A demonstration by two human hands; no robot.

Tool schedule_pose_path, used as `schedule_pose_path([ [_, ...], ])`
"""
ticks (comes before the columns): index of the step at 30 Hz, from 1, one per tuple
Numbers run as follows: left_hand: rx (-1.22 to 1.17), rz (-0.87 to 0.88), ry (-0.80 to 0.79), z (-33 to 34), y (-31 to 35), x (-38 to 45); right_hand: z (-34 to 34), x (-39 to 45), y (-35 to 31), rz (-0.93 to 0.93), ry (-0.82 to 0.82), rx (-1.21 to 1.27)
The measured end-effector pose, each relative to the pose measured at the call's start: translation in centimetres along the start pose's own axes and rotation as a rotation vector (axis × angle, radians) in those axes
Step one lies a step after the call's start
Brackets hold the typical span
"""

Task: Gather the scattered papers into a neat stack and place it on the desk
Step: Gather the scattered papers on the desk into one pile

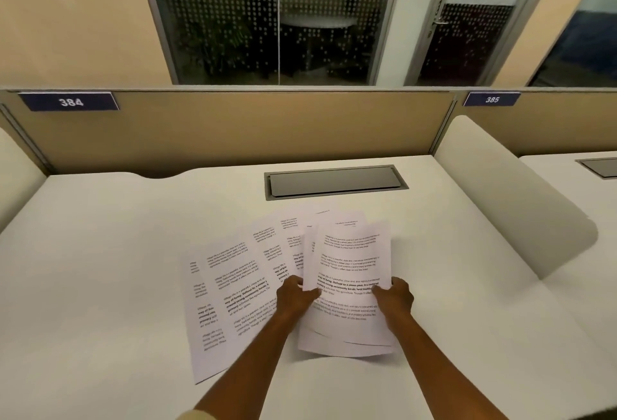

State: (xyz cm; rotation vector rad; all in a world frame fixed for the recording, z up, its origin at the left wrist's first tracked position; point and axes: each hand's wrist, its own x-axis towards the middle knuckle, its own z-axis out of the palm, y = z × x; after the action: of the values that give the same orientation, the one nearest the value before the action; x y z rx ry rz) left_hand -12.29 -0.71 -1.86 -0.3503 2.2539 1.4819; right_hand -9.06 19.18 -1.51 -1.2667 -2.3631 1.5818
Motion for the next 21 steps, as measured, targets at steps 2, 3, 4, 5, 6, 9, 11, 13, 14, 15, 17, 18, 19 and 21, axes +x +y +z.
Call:
schedule_pose_path([
  [2, 0.009, 0.009, -0.005, 0.0, 0.3, 0.3, 0.2, 0.4, -0.3, 0.000, 0.000, -0.014],
  [3, 0.014, 0.017, -0.008, 0.0, 0.5, 0.4, 0.3, 0.6, -0.4, -0.001, -0.003, -0.027],
  [4, 0.019, 0.031, -0.007, 0.1, 0.6, 0.5, 0.4, 0.8, -0.6, -0.003, -0.007, -0.043],
  [5, 0.020, 0.044, -0.003, 0.1, 0.8, 0.7, 0.5, 1.2, -0.7, -0.009, -0.012, -0.065],
  [6, 0.012, 0.051, 0.003, 0.2, 1.0, 0.8, 0.6, 1.4, -0.9, -0.018, -0.016, -0.096],
  [9, -0.020, 0.037, 0.019, 0.4, 1.7, 1.4, 0.7, 2.4, -1.6, -0.018, -0.011, -0.250],
  [11, -0.034, 0.031, 0.020, 0.6, 2.1, 1.7, 0.7, 2.9, -2.2, 0.010, 0.000, -0.399],
  [13, -0.038, 0.029, 0.027, 0.8, 2.5, 2.0, 0.6, 3.5, -2.4, 0.027, -0.025, -0.480],
  [14, -0.038, 0.026, 0.035, 1.0, 2.6, 2.2, 0.6, 3.8, -2.5, 0.030, -0.045, -0.505],
  [15, -0.041, 0.017, 0.043, 1.1, 2.8, 2.4, 0.7, 4.1, -2.6, 0.028, -0.061, -0.527],
  [17, -0.052, -0.015, 0.064, 1.3, 3.2, 2.8, 0.9, 4.6, -2.7, 0.011, -0.075, -0.561],
  [18, -0.052, -0.030, 0.077, 1.5, 3.3, 3.0, 1.0, 4.9, -2.7, -0.001, -0.080, -0.568],
  [19, -0.051, -0.038, 0.087, 1.6, 3.4, 3.1, 1.0, 5.0, -2.9, -0.009, -0.084, -0.563],
  [21, -0.065, -0.049, 0.112, 2.0, 3.6, 3.4, 1.3, 5.5, -3.1, -0.017, -0.102, -0.534],
])
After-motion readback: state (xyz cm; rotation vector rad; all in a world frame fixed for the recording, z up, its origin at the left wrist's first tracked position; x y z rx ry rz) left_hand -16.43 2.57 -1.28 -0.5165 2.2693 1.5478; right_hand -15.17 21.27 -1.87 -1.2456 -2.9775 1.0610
